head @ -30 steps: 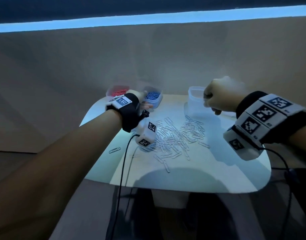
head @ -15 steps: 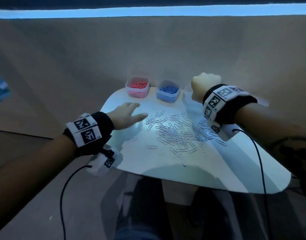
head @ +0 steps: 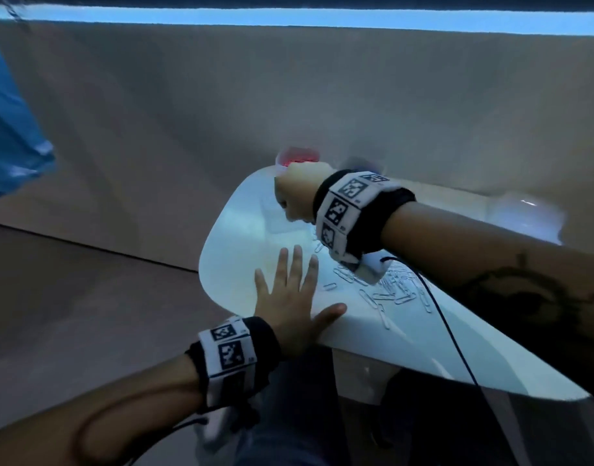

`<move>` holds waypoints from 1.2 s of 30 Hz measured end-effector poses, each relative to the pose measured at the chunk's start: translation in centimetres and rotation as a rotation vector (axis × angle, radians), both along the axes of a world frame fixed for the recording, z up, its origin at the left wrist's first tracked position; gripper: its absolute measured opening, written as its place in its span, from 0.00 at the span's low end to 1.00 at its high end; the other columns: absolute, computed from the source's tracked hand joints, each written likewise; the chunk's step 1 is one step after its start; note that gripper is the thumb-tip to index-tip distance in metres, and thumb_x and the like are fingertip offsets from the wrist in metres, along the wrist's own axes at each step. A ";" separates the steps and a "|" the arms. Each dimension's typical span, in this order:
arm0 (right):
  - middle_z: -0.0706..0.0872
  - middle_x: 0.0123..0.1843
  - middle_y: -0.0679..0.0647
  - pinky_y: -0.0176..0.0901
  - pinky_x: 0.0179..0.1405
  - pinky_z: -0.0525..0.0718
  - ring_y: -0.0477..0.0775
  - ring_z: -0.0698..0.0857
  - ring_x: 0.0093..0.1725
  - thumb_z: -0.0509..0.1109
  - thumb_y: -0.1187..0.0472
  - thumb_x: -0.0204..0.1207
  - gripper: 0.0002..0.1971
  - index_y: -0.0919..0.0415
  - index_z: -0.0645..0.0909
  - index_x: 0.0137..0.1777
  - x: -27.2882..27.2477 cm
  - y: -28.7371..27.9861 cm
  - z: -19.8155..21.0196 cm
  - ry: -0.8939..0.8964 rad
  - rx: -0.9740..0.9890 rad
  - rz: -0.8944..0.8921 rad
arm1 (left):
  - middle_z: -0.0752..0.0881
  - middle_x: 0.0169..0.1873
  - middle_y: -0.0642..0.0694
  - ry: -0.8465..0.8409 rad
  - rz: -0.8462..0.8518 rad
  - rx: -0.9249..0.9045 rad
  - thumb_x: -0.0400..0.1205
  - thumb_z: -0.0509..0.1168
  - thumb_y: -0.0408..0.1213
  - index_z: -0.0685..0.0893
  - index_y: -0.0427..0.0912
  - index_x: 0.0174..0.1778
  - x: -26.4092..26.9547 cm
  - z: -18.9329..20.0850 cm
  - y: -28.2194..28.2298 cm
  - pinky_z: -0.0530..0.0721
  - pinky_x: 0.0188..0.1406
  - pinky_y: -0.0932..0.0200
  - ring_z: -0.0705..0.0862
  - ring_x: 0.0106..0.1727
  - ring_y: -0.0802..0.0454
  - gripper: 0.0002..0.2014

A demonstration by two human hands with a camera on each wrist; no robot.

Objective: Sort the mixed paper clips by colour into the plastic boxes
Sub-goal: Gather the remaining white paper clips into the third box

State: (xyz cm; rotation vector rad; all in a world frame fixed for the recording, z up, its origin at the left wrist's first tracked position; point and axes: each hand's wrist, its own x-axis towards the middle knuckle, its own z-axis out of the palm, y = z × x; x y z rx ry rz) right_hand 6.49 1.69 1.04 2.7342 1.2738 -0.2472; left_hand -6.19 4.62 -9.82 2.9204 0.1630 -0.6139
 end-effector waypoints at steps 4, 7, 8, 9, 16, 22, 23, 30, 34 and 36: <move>0.72 0.35 0.50 0.39 0.32 0.70 0.54 0.73 0.33 0.65 0.63 0.76 0.11 0.59 0.73 0.33 0.2 0.7 -1.5 -0.050 -0.113 0.035 | 0.31 0.81 0.43 -0.016 -0.016 -0.042 0.61 0.26 0.73 0.35 0.43 0.82 0.5 -0.2 -1.5 0.34 0.74 0.29 0.26 0.80 0.46 0.55; 0.84 0.50 0.55 0.44 0.45 0.78 0.58 0.82 0.50 0.70 0.55 0.75 0.09 0.61 0.82 0.50 1.3 -0.6 -1.6 0.003 -0.020 0.018 | 0.28 0.80 0.45 -0.050 -0.019 -0.077 0.62 0.27 0.73 0.33 0.44 0.81 0.7 -0.4 -2.3 0.33 0.73 0.29 0.25 0.79 0.48 0.53; 0.84 0.56 0.56 0.46 0.50 0.79 0.60 0.83 0.56 0.71 0.53 0.75 0.15 0.61 0.82 0.57 1.7 -1.4 -1.3 0.022 0.029 -0.018 | 0.26 0.78 0.46 -0.064 -0.014 -0.084 0.63 0.28 0.73 0.32 0.45 0.81 0.8 -0.5 -2.5 0.33 0.73 0.29 0.25 0.79 0.48 0.52; 0.84 0.59 0.57 0.47 0.52 0.79 0.61 0.82 0.58 0.70 0.52 0.76 0.16 0.60 0.81 0.59 2.2 -2.3 -1.0 0.023 0.071 -0.058 | 0.24 0.77 0.47 -0.081 -0.006 -0.087 0.63 0.26 0.73 0.32 0.45 0.81 0.8 -0.6 -2.6 0.33 0.73 0.29 0.25 0.79 0.48 0.52; 0.56 0.81 0.67 0.60 0.79 0.58 0.67 0.56 0.81 0.46 0.54 0.86 0.25 0.63 0.56 0.80 1.4 -6.7 -4.8 0.060 -0.416 0.173 | 0.32 0.81 0.43 -0.154 0.099 -0.099 0.55 0.12 0.72 0.34 0.43 0.81 1.2 -0.8 -4.3 0.35 0.74 0.29 0.29 0.81 0.46 0.59; 0.54 0.84 0.60 0.48 0.80 0.53 0.60 0.53 0.83 0.34 0.47 0.82 0.32 0.62 0.58 0.81 0.3 -10.3 -4.9 0.170 -0.394 0.201 | 0.31 0.81 0.44 -0.156 0.073 -0.071 0.60 0.23 0.77 0.35 0.42 0.82 0.9 -0.5 -4.3 0.35 0.74 0.29 0.28 0.81 0.48 0.58; 0.56 0.84 0.58 0.44 0.79 0.53 0.57 0.55 0.83 0.45 0.50 0.85 0.26 0.61 0.60 0.80 0.2 -10.6 -4.7 0.213 -0.337 0.148 | 0.31 0.81 0.44 -0.156 0.075 -0.070 0.60 0.24 0.76 0.35 0.41 0.81 0.9 -0.5 -4.3 0.35 0.74 0.28 0.28 0.81 0.48 0.57; 0.50 0.83 0.65 0.59 0.81 0.51 0.69 0.49 0.82 0.46 0.58 0.87 0.24 0.62 0.52 0.82 0.2 -7.4 -5.4 0.093 -0.397 0.301 | 0.34 0.82 0.43 -0.209 0.115 -0.078 0.60 0.25 0.78 0.33 0.39 0.81 0.8 -0.9 -4.7 0.35 0.74 0.29 0.31 0.81 0.49 0.59; 0.83 0.57 0.78 0.69 0.43 0.86 0.81 0.83 0.55 0.44 0.61 0.86 0.23 0.75 0.78 0.60 1.2 -9.8 -6.0 0.227 -0.184 0.433 | 0.30 0.80 0.43 -0.165 0.100 -0.046 0.56 0.32 0.83 0.32 0.40 0.81 1.0 -0.9 -4.6 0.34 0.73 0.28 0.27 0.80 0.48 0.64; 0.71 0.76 0.69 0.60 0.72 0.73 0.67 0.72 0.74 0.43 0.53 0.87 0.25 0.67 0.70 0.74 1.5 -11.8 -4.1 0.275 0.065 0.171 | 0.29 0.80 0.43 -0.160 0.085 -0.047 0.58 0.39 0.82 0.30 0.41 0.80 1.0 -0.5 -4.9 0.33 0.73 0.27 0.27 0.80 0.48 0.63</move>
